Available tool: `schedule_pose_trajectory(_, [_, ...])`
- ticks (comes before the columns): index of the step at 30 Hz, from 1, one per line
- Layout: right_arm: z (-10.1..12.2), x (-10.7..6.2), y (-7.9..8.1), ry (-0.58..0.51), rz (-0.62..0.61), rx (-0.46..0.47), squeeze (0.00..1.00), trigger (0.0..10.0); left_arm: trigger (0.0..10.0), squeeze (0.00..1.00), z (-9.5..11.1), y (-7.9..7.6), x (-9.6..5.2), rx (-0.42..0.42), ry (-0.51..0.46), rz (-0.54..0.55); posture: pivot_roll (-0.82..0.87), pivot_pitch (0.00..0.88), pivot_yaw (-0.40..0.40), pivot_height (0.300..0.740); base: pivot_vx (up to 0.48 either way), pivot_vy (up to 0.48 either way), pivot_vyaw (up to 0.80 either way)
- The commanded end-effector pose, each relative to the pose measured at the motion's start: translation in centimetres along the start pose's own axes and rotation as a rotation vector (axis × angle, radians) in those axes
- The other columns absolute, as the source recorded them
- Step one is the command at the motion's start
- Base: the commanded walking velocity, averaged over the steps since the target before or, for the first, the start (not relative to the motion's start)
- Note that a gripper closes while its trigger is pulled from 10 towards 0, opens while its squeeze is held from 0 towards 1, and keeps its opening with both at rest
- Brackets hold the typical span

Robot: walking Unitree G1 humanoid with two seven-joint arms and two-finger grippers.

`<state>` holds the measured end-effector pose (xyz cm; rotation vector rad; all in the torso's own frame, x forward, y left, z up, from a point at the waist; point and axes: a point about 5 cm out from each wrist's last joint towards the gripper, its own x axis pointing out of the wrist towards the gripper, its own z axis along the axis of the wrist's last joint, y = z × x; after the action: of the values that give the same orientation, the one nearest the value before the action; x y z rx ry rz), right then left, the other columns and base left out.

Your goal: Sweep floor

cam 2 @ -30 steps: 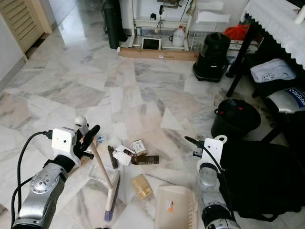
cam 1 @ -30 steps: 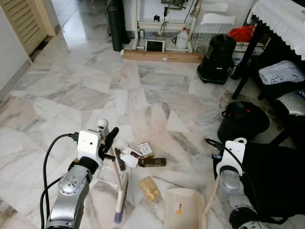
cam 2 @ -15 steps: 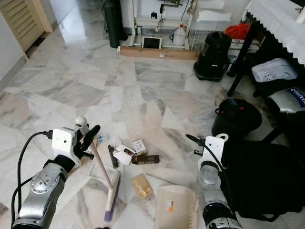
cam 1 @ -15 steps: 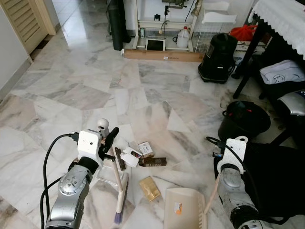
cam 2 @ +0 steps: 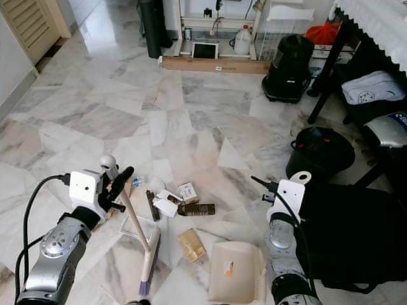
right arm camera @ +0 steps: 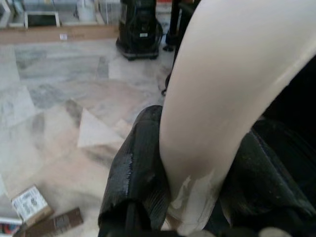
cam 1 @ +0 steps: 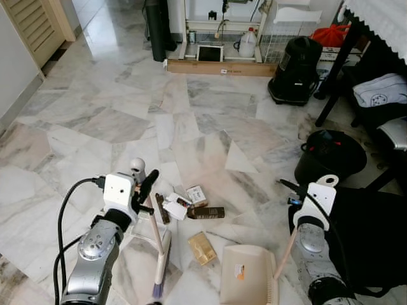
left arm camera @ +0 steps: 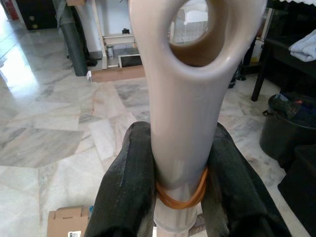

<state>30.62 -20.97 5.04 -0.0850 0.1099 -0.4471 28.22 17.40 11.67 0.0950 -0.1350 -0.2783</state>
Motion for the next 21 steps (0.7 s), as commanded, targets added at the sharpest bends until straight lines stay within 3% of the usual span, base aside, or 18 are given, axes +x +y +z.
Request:
schedule_pose_trajectory(1, [1.2, 0.3, -0.2, -0.076, -0.01, 0.009, 0.0, 10.0, 10.0, 0.0, 0.2, 0.3, 0.0, -0.003, -0.01, 0.006, 0.08, 0.143, 0.003, 0.74, 0.0, 0.0, 0.0])
schedule_pose_trajectory(10, [1.9, 0.4, -0.3, -0.113, -0.017, 0.033, 0.0, 10.0, 10.0, 0.0, 0.2, 0.2, 0.0, -0.004, -0.01, 0.0, 0.08, 0.143, 0.002, 0.74, 0.0, 0.0, 0.0])
schedule_pose_trajectory(21, [0.3, -0.4, 0.7, -0.057, 0.014, 0.023, 0.0, 10.0, 10.0, 0.0, -0.6, 0.4, -0.6, -0.036, 0.022, 0.007, 0.1, 0.142, 0.006, 0.74, 0.0, 0.0, 0.0])
